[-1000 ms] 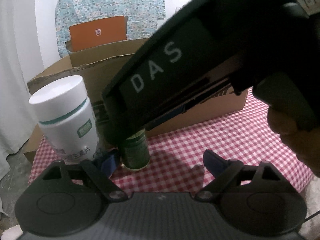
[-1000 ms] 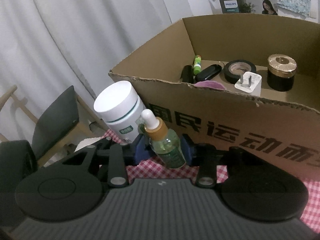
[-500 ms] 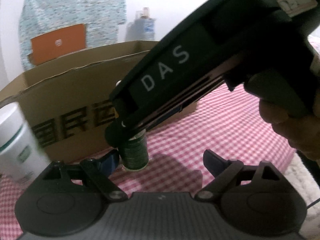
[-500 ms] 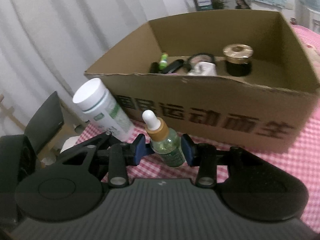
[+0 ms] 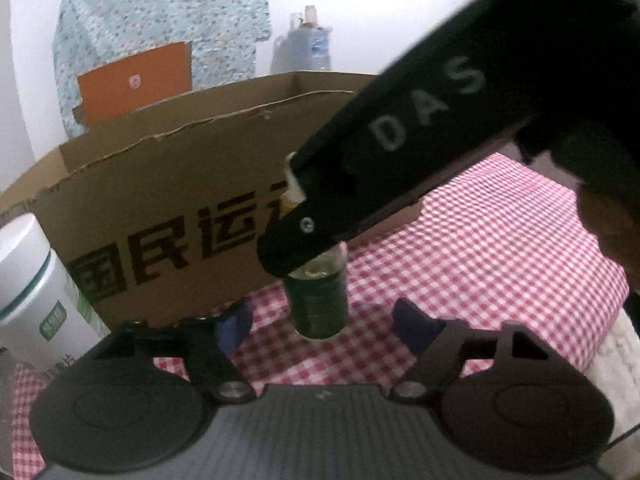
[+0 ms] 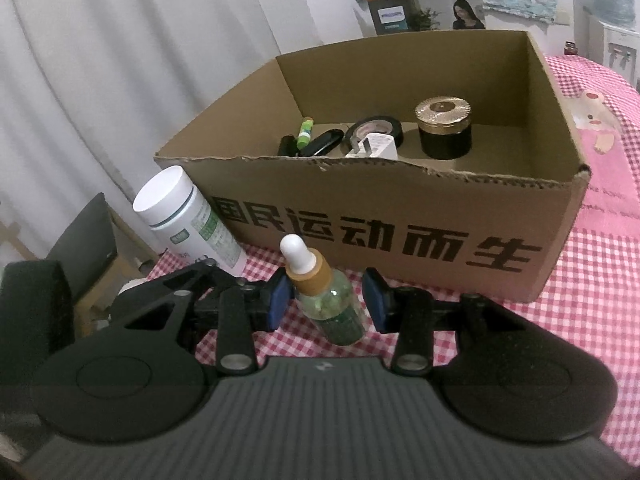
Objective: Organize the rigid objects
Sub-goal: 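Carry the green dropper bottle into the box and open the right gripper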
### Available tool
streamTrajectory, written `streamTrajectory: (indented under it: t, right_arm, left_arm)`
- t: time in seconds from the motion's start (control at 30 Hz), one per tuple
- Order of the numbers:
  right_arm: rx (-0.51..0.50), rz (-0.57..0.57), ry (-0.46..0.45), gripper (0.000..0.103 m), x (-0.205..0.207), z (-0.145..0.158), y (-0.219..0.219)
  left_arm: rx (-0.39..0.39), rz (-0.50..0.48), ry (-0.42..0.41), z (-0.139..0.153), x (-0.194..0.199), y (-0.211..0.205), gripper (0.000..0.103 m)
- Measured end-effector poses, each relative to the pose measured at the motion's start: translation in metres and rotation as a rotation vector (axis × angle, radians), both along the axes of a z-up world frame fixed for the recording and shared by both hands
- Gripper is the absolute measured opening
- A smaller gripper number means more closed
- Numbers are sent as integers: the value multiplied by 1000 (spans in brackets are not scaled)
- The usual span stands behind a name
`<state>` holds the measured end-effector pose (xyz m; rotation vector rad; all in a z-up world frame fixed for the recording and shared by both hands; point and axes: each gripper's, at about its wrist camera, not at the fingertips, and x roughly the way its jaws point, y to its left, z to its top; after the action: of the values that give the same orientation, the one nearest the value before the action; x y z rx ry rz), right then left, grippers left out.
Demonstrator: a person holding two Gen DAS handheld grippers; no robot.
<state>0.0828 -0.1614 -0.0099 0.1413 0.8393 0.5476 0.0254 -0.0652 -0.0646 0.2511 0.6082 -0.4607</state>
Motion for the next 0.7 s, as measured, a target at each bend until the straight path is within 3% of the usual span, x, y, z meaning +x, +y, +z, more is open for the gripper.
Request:
streamTrajectory:
  t: [0.4, 0.7]
  right_arm:
    - [31, -7, 10, 34, 4, 0, -2]
    - [33, -20, 13, 33, 3, 0, -8]
  left_arm:
    - [-37, -13, 3, 3, 7, -7, 34]
    - [-41, -36, 16, 4, 12, -12, 37]
